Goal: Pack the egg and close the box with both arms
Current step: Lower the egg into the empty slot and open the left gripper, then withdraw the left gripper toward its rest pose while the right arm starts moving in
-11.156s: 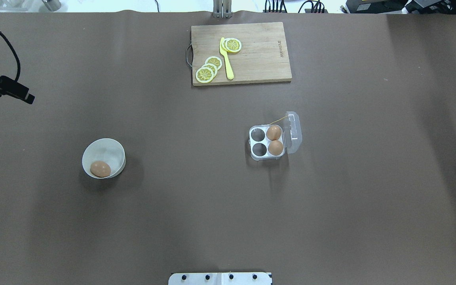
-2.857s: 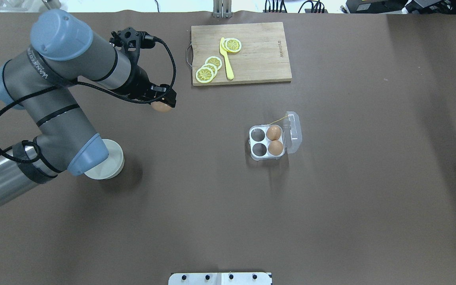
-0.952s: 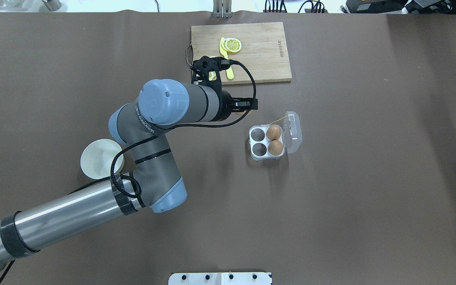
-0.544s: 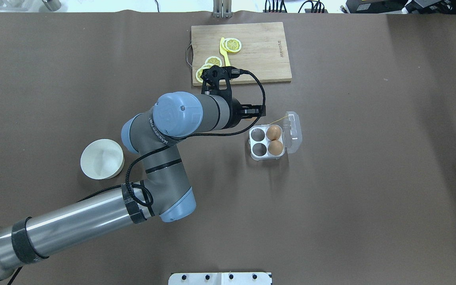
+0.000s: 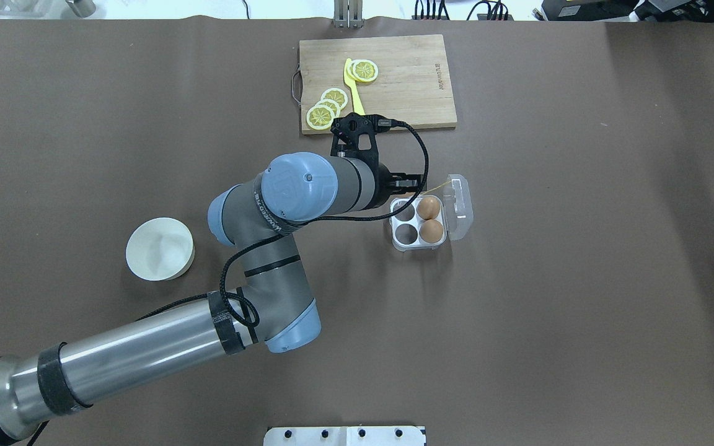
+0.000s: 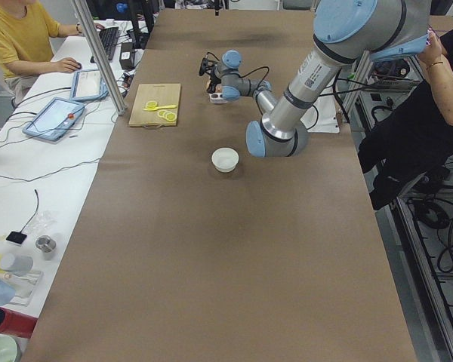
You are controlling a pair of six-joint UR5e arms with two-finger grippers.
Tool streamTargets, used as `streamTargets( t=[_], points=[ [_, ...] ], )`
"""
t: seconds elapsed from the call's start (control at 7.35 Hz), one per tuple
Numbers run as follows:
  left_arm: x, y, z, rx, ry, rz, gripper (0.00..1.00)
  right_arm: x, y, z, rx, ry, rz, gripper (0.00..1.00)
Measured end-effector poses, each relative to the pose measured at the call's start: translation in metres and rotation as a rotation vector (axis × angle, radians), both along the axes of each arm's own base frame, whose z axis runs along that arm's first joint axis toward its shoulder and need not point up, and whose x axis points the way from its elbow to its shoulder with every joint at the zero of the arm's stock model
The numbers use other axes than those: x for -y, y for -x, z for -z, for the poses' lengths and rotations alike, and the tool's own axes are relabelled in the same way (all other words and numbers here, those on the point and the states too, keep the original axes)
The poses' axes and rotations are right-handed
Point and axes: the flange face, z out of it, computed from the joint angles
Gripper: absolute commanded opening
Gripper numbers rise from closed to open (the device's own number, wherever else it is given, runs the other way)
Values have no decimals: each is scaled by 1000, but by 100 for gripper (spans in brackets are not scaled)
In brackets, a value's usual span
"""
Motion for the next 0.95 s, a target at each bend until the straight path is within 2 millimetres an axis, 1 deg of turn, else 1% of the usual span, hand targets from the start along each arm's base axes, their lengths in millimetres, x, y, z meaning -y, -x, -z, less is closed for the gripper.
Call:
streamTargets(
  t=[0.41, 0.68, 0.82, 0.95],
  points=[
    [-5, -10, -7, 17, 4, -12, 60, -2, -1, -1, 0, 3, -1, 100],
    [-12, -16, -8, 20, 5, -23, 62, -3, 0, -3, -1, 6, 0, 100],
    [-16, -19, -9, 21, 4, -24, 64, -3, 0, -3, -1, 6, 0, 100],
    [-20, -22, -8, 22, 2, -24, 72, -4, 0, -4, -1, 7, 0, 100]
  ],
)
